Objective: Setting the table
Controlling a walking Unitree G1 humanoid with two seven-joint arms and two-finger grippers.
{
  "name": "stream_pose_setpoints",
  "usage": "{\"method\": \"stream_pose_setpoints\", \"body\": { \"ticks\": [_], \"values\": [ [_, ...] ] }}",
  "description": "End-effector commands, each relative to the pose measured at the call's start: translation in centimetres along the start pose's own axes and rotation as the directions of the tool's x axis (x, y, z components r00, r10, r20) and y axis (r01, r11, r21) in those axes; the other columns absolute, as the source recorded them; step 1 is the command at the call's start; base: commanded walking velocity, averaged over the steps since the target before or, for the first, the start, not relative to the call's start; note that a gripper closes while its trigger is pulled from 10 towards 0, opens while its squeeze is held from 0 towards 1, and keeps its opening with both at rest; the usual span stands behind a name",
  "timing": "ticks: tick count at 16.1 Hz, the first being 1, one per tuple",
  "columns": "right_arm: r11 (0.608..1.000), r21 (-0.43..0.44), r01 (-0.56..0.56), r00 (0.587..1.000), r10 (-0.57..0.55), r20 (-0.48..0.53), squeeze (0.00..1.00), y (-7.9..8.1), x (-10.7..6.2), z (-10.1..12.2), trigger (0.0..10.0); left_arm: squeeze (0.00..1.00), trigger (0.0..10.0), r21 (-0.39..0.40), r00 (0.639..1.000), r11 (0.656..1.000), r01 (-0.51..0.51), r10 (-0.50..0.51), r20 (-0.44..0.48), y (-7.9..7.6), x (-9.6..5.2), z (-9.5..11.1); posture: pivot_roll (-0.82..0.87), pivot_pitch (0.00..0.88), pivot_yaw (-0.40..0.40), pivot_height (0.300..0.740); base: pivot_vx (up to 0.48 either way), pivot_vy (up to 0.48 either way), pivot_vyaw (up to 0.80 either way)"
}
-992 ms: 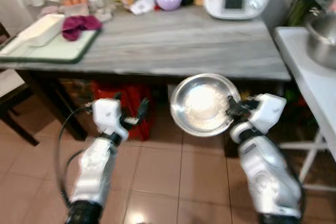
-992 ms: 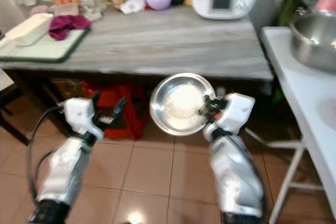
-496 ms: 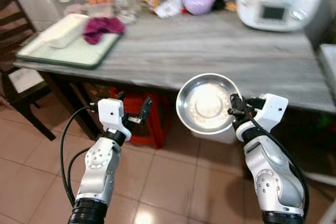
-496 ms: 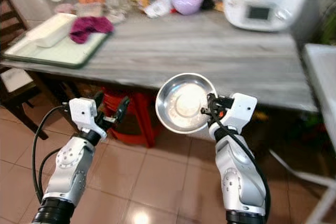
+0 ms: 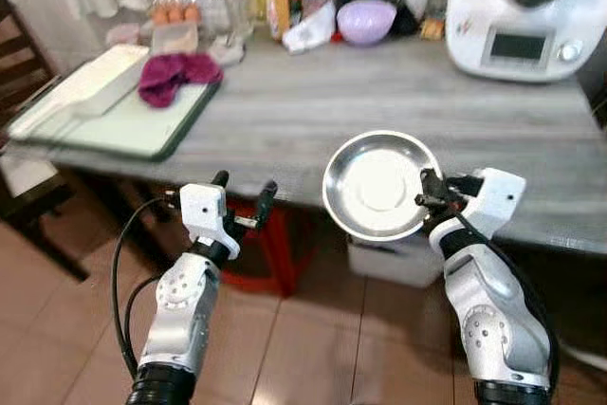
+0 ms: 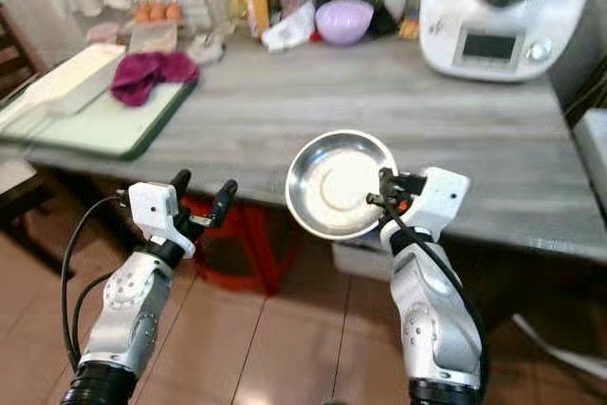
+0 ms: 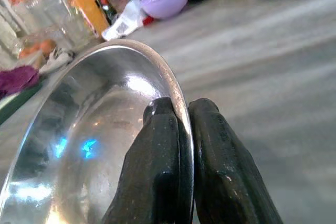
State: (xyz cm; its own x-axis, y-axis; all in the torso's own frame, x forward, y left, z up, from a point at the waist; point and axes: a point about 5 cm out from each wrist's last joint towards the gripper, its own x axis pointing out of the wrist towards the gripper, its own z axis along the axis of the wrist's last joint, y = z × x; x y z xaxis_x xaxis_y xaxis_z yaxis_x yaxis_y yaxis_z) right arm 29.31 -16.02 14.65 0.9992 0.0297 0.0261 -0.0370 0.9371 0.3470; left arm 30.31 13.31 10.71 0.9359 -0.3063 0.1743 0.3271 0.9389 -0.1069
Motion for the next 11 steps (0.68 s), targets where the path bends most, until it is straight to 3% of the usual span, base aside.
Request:
{"method": "stream_pose_setpoints", "body": {
  "ticks": [1,4,7,11],
  "values": [
    [0.999,0.011,-0.034,0.999,0.034,0.018,0.00,1.0,0.1,0.3,10.0,0.00,10.0,0.022,1.000,0.999,-0.024,0.024,0.000,0.9,-0.3,0.2,-0.14,0.113,0.050,0.740,0.416,0.000,0.00],
    [0.999,0.009,-0.032,0.999,0.032,0.018,0.00,1.1,0.2,0.3,10.0,0.00,10.0,0.002,1.000,1.000,-0.011,0.011,0.004,0.7,-0.5,0.2,-0.14,0.113,0.049,0.740,0.124,0.000,0.00],
    [0.999,0.011,-0.033,0.999,0.033,0.017,0.00,1.1,0.4,0.2,10.0,0.00,10.0,0.065,0.998,0.996,0.066,-0.066,-0.004,0.4,-1.4,0.7,-0.14,0.115,0.047,0.740,0.000,0.000,0.00],
    [1.000,0.001,0.002,0.999,-0.002,0.036,0.00,0.7,0.8,0.7,10.0,0.00,10.0,0.103,0.983,0.978,0.181,-0.176,-0.055,0.0,-4.1,0.4,-0.13,0.119,0.048,0.740,0.000,0.000,0.00]
  ]
}}
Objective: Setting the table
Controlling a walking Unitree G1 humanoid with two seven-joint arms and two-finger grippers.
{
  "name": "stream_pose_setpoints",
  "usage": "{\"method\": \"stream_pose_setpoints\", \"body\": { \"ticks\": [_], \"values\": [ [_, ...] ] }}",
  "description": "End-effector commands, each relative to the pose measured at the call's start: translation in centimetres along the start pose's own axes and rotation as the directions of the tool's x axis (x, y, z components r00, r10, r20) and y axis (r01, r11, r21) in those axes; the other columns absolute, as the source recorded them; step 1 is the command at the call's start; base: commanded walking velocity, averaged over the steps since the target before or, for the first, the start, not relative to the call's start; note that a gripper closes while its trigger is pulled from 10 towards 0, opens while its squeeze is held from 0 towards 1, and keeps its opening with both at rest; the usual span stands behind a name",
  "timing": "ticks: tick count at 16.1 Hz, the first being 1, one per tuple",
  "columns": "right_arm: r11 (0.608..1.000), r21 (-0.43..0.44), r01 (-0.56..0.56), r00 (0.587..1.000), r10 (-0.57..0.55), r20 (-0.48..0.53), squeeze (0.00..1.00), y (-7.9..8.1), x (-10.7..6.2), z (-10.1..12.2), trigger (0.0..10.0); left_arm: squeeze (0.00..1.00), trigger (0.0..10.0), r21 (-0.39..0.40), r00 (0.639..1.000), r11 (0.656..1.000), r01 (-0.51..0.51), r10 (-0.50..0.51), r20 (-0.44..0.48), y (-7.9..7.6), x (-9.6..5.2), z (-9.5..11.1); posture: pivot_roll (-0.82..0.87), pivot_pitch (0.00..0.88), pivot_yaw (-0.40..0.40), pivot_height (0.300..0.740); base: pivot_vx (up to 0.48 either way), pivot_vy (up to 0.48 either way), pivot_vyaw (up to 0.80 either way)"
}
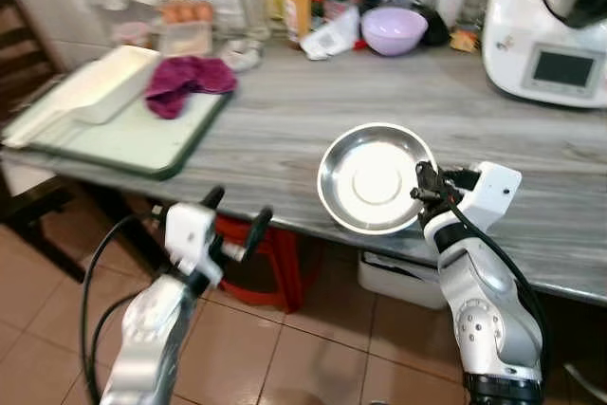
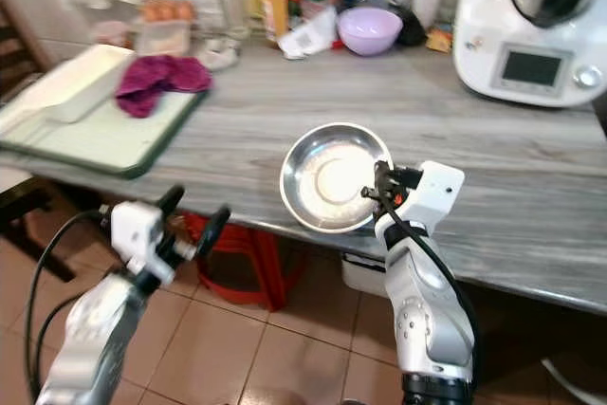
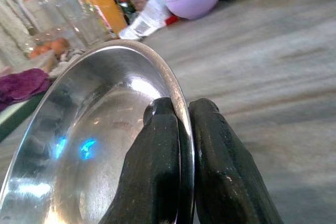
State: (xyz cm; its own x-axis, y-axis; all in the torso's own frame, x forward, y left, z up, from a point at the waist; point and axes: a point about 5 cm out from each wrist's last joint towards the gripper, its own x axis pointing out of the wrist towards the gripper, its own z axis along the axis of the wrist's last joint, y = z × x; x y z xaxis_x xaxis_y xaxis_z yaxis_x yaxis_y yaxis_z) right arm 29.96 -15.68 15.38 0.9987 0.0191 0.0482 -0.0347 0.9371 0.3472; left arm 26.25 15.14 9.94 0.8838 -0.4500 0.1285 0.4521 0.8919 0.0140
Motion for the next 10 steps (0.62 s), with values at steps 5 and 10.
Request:
{"method": "stream_pose_setpoints", "body": {
  "ticks": [5,10],
  "values": [
    [0.999,0.028,0.041,0.999,-0.041,-0.021,0.00,-0.4,1.7,0.2,10.0,0.00,10.0,0.004,0.997,0.998,0.060,-0.060,-0.050,-1.0,-1.6,-0.5,-0.13,0.119,0.046,0.740,0.000,0.000,0.00],
    [0.997,0.000,0.083,0.993,-0.083,-0.082,0.00,-0.7,3.9,-0.1,10.0,0.00,10.0,0.003,0.997,0.998,0.062,-0.062,-0.038,-0.9,-1.5,-0.3,-0.11,0.116,0.048,0.740,0.000,0.000,0.00]
  ]
}}
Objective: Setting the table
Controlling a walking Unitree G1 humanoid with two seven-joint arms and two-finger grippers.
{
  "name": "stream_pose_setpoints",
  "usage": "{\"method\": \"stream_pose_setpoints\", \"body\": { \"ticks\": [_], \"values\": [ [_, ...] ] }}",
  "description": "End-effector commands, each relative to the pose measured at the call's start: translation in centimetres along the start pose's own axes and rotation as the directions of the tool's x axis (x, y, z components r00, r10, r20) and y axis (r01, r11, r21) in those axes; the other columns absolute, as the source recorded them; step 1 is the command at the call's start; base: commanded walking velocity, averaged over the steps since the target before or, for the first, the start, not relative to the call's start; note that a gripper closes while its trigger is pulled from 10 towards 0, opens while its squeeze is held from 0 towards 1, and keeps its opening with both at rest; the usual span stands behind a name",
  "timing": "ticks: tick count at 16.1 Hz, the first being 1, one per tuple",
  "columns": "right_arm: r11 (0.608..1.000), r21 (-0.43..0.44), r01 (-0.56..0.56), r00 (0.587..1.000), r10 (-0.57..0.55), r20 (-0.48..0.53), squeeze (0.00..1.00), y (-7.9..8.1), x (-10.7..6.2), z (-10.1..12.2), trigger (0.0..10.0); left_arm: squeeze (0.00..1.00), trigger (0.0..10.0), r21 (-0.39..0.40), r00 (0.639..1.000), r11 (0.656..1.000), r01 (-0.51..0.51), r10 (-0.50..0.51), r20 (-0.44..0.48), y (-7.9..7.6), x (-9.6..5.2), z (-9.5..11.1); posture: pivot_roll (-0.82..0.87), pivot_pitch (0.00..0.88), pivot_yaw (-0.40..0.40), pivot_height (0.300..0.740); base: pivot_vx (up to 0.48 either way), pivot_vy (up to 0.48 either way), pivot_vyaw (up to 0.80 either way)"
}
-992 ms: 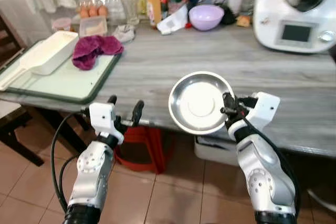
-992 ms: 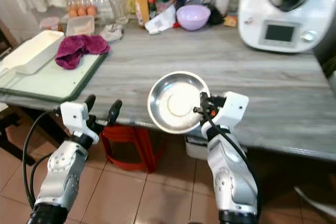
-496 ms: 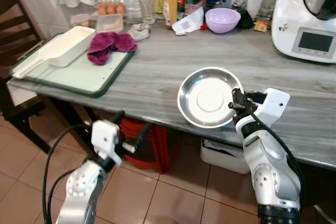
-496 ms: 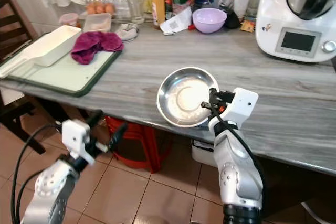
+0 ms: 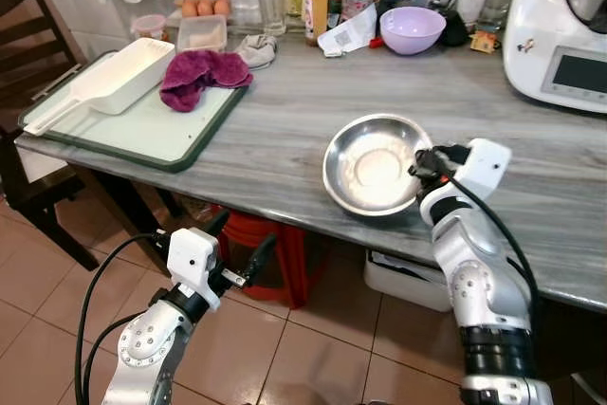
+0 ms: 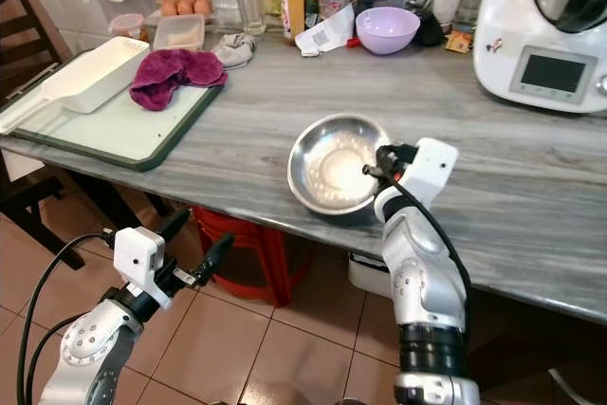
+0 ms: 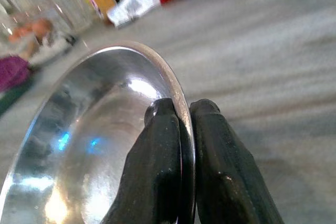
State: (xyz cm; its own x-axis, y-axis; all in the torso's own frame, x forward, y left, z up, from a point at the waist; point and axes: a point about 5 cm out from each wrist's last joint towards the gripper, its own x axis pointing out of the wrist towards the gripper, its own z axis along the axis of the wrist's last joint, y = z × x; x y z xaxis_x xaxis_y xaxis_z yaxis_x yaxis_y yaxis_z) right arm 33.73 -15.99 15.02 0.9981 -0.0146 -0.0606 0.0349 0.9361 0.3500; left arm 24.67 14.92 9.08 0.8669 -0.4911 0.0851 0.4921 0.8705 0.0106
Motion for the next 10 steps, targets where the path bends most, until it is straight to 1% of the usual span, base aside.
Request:
{"method": "stream_pose_setpoints", "body": {
  "ticks": [1,2,4,5,6,7,8,9,10],
  "values": [
    [1.000,-0.018,0.012,1.000,-0.012,-0.017,0.00,0.1,0.9,0.0,10.0,0.00,10.0,0.013,1.000,1.000,0.019,-0.019,-0.001,0.1,-0.1,0.3,-0.11,0.118,0.051,0.740,0.000,0.000,0.00],
    [1.000,-0.018,0.004,1.000,-0.004,-0.019,0.00,0.3,1.2,0.1,10.0,0.00,10.0,0.013,1.000,1.000,0.020,-0.020,-0.002,0.1,-0.1,0.3,-0.11,0.118,0.051,0.740,0.000,0.000,0.00],
    [0.998,-0.061,0.005,1.000,-0.006,-0.019,0.00,1.1,2.5,0.2,10.0,0.00,10.0,0.010,1.000,1.000,0.026,-0.026,-0.004,0.0,-0.1,0.2,-0.11,0.120,0.052,0.740,0.000,0.000,0.00],
    [0.999,-0.052,-0.015,1.000,0.014,-0.012,0.00,1.2,2.6,0.3,10.0,0.00,10.0,0.010,1.000,1.000,0.026,-0.026,-0.004,-0.1,-0.1,0.3,-0.10,0.120,0.052,0.740,0.000,0.000,0.00],
    [0.997,-0.071,-0.041,0.999,0.041,0.003,0.00,1.6,3.0,0.4,10.0,0.00,10.0,0.010,1.000,1.000,0.027,-0.027,-0.003,-0.1,-0.1,0.3,-0.10,0.120,0.052,0.740,0.000,0.000,0.00],
    [0.997,-0.070,-0.019,1.000,0.020,0.009,0.00,1.5,3.3,0.5,10.0,0.00,10.0,0.011,1.000,1.000,0.026,-0.026,-0.002,-0.1,-0.1,0.3,-0.09,0.120,0.053,0.740,0.000,0.000,0.00],
    [0.996,-0.089,-0.011,1.000,0.013,0.019,0.00,1.5,3.5,0.6,10.0,0.00,10.0,0.011,1.000,1.000,0.026,-0.026,-0.001,-0.2,-0.2,0.4,-0.09,0.121,0.053,0.740,0.000,0.000,0.00],
    [0.996,-0.093,-0.017,1.000,0.019,0.025,0.00,1.7,3.7,0.6,10.0,0.00,10.0,0.012,1.000,1.000,0.027,-0.027,-0.001,-0.2,-0.2,0.4,-0.09,0.121,0.053,0.740,0.000,0.000,0.00],
    [0.997,-0.067,-0.032,0.999,0.033,0.013,0.00,2.0,3.7,0.5,10.0,0.00,10.0,0.012,0.999,0.999,0.032,-0.032,-0.002,-0.3,-0.2,0.4,-0.09,0.123,0.054,0.740,0.000,0.000,0.00]
  ]
}}
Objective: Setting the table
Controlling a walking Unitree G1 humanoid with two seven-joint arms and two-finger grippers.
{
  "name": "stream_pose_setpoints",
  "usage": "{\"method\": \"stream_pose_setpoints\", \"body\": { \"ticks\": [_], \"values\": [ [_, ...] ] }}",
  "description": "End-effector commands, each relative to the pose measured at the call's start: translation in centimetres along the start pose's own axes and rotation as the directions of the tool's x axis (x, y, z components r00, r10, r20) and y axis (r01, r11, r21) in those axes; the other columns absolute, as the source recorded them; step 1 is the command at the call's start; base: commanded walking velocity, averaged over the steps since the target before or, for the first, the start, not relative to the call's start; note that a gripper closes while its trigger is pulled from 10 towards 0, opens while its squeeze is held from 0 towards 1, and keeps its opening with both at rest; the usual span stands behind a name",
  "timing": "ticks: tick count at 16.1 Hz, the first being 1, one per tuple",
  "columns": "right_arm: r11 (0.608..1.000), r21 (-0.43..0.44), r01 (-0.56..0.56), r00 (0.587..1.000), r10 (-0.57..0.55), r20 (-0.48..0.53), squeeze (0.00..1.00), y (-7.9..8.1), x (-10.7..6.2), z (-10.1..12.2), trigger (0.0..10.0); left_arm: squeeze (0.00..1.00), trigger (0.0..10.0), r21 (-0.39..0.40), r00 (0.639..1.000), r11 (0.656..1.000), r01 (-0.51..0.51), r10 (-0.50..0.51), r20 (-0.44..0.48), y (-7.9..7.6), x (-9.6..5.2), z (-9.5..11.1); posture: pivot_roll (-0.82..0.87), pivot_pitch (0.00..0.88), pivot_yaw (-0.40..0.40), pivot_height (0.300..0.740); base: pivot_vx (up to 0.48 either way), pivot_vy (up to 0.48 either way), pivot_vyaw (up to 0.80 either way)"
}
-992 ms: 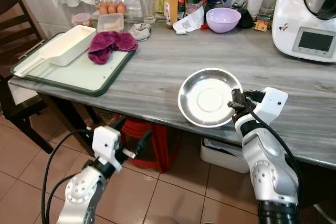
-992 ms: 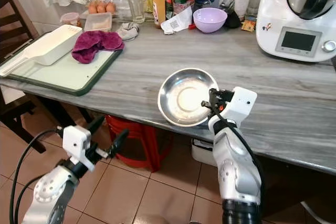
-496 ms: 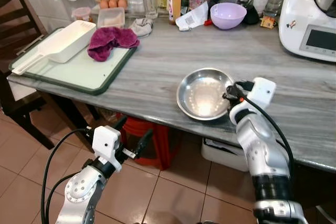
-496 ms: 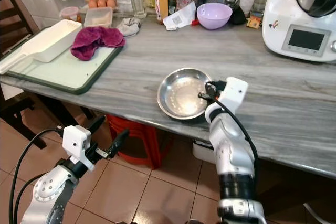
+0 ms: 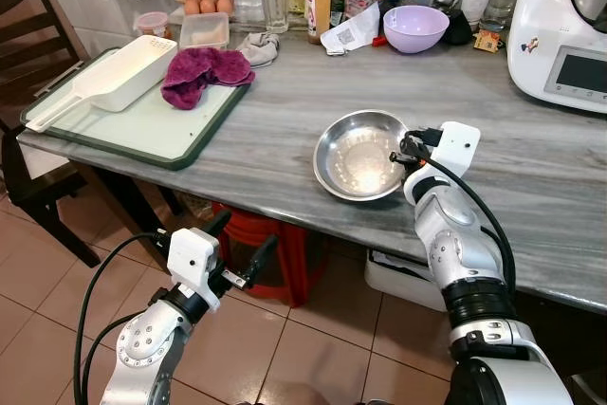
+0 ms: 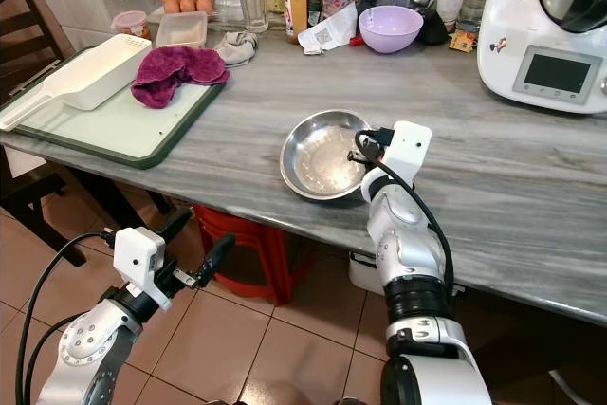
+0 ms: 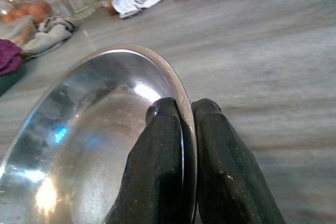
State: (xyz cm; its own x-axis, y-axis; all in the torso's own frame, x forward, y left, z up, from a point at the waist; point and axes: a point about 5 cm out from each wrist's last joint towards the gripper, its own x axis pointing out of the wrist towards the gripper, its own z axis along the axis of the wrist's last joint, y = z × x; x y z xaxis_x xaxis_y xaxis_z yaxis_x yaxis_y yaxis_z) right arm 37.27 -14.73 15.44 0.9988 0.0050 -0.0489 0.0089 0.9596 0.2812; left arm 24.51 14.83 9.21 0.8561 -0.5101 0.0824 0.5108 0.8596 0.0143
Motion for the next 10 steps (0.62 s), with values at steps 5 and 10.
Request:
{"method": "stream_pose_setpoints", "body": {
  "ticks": [5,10],
  "values": [
    [0.998,0.053,0.015,0.999,-0.013,-0.040,1.00,0.4,0.5,-0.8,10.0,0.00,10.0,-0.026,0.998,0.998,0.055,-0.055,0.002,-0.7,0.0,0.3,-0.09,0.122,0.055,0.740,0.000,0.000,0.00],
    [0.999,0.042,0.018,0.999,-0.016,-0.031,1.00,0.6,0.6,-1.2,10.0,0.00,10.0,-0.024,0.998,0.998,0.066,-0.066,0.005,-1.1,0.2,0.4,-0.10,0.120,0.058,0.740,0.000,0.000,0.00]
  ]
}}
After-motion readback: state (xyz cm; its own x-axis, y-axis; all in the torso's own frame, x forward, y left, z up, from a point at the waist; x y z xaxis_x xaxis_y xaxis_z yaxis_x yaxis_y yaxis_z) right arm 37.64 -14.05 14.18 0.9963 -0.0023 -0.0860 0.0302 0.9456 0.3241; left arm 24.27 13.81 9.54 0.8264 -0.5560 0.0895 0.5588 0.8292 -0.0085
